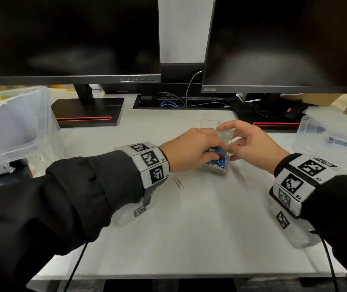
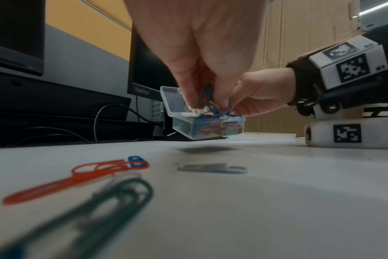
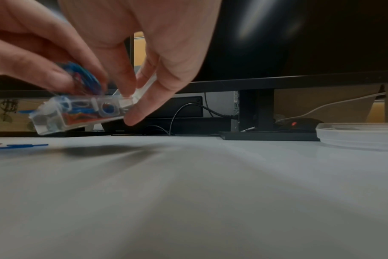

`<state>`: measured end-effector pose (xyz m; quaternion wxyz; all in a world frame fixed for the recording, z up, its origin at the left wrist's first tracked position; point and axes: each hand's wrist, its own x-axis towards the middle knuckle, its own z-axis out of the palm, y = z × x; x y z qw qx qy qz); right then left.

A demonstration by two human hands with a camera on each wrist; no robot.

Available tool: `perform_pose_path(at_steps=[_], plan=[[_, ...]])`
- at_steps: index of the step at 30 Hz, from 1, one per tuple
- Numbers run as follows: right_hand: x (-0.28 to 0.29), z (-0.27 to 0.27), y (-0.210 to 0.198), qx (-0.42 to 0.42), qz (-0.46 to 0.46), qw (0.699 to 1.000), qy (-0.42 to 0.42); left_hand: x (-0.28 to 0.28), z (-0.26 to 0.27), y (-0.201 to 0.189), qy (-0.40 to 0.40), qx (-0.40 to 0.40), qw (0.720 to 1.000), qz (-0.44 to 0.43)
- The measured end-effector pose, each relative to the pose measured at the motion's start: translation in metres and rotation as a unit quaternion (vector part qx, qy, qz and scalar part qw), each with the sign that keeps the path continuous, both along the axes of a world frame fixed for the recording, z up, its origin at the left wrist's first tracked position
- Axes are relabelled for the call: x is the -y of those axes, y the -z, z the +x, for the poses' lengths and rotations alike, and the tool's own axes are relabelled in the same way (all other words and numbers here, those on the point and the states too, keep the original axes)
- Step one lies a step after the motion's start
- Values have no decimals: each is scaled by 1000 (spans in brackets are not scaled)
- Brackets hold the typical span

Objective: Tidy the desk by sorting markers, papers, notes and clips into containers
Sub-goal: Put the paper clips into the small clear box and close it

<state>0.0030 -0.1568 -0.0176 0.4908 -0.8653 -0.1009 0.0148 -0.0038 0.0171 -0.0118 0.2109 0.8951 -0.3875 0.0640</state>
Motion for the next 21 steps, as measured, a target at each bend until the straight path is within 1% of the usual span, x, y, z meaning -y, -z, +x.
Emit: perform_pose_path(at_steps=[2,4,6,8,9,12,14,16,17,19,21], plan=[[-1,0,0,2,6,1000,-1,0,0,0,1,-11,1000,6],[-1,0,-1,6,16,1000,2,-6,-1,0,-12,9,1000,-12],[-1,1,-1,11,20,1000,6,-17,-1,0,-46,30,998,-22],[-1,0,-2,9,18,1000,5,-27,-1,2,-71,24,997,-3],[-1,0,-2,8,17,1000,3,-30,-1,4,-70,18,997,11],[-3,-1,-2,7,14,1000,0,-32,-2,7,-38,24,999,23],[-2,-1,-2,8,18,1000,0,-31,-3,7,-30,44,999,4],[-2,-1,-3,6,21,1000,-6,-29,-6,6,2,56,998,-15],[-2,-2,-3,3,21,1000,-11,-26,-8,5,32,51,998,-14],[-2,-3,-3,-1,17,1000,-19,-19,-13,4,79,13,997,10],[-3,-3,-3,0,20,1000,-21,-15,-15,4,90,-26,995,42]])
